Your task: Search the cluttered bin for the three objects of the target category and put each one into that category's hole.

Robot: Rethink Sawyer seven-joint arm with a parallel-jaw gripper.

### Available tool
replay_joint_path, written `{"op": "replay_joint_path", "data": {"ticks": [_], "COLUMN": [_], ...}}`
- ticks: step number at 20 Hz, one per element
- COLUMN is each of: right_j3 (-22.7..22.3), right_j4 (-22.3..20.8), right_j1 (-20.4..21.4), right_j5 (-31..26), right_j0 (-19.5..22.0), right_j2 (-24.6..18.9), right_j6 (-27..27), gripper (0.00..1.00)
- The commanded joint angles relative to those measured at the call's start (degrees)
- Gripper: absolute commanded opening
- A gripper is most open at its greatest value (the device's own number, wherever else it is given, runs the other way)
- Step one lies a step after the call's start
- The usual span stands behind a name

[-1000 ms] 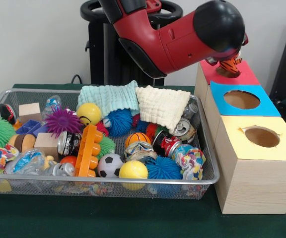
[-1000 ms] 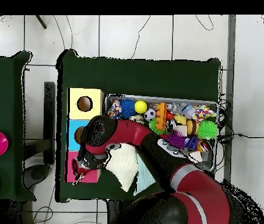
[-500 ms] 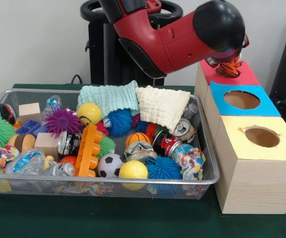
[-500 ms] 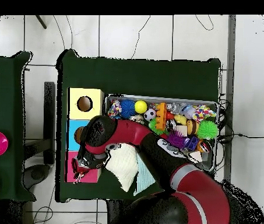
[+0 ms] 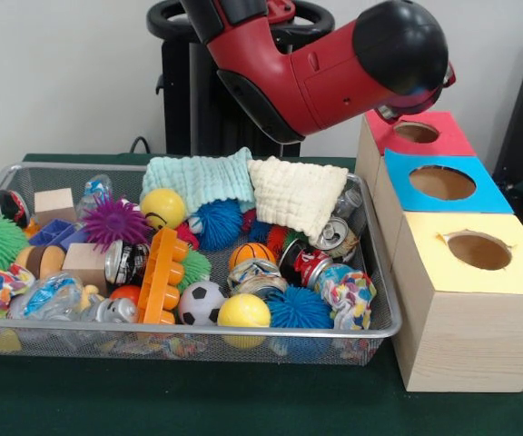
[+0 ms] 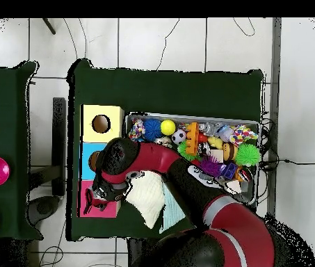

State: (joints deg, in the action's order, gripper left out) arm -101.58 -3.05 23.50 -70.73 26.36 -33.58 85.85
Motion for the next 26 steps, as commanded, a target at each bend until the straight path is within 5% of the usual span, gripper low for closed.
{"op": "replay_joint_path", "data": {"ticks": [1, 9, 15, 26], "right_j3": [0.0, -1.9, 2.8, 9.9], "right_j4": [2.4, 0.7, -8.2, -23.3], "right_j1": [-1.7, 0.5, 4.3, 4.9], "right_j5": [3.2, 4.8, 8.9, 35.3], "right_j0": [0.6, 1.2, -3.1, -14.4], "right_j2": [1.9, 3.1, 8.9, 22.6], "right_j6": [6.3, 6.6, 9.7, 23.9], "gripper": [1.00, 1.00, 1.00, 1.00]}}
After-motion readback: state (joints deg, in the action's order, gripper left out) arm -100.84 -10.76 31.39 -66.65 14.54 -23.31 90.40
